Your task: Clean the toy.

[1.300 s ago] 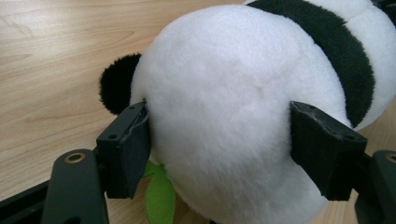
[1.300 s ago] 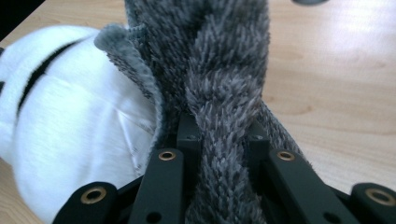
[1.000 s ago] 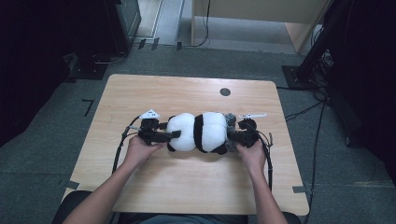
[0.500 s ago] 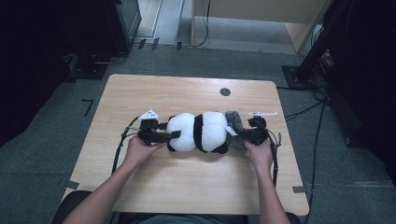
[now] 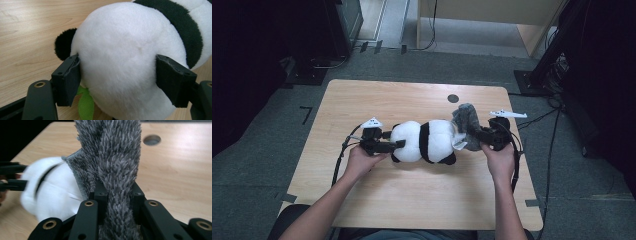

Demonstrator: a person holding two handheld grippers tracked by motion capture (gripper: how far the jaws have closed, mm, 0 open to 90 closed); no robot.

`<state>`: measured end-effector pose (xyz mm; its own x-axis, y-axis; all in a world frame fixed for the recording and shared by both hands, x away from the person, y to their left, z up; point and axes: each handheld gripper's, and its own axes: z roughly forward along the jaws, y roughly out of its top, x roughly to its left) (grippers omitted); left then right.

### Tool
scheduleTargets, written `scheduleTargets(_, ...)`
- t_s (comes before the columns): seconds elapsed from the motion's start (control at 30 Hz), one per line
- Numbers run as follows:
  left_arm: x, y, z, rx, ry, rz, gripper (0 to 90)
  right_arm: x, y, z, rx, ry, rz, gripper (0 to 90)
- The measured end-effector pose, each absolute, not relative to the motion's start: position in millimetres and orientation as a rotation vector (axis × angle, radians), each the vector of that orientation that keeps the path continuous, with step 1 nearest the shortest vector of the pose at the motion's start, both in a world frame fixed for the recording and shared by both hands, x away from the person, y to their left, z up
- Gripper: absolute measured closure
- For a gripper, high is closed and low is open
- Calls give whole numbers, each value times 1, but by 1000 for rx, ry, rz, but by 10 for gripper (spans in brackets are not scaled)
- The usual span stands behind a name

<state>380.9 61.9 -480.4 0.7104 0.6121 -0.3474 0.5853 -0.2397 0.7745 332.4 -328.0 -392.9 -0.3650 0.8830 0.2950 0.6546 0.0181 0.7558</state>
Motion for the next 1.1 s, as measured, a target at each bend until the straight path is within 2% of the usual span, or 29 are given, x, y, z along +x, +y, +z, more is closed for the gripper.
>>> scheduleTargets(0.17,381,62,-481,1917,925,33,246,329,-307,-384,1501,2087,1292,745)
scheduleTargets(0.37,382,61,-480,1921,930,26,233,338,-291,-405,1498,2160,1252,751)
scheduleTargets(0.67,387,59,-480,1914,946,-12,208,345,-302,-425,1555,2132,1272,749)
scheduleTargets(0.9,399,59,-482,1944,939,-86,136,349,-315,-443,1626,2149,1223,751)
scheduleTargets(1.1,403,59,-482,1965,906,-103,117,355,-310,-460,1662,2190,1126,756)
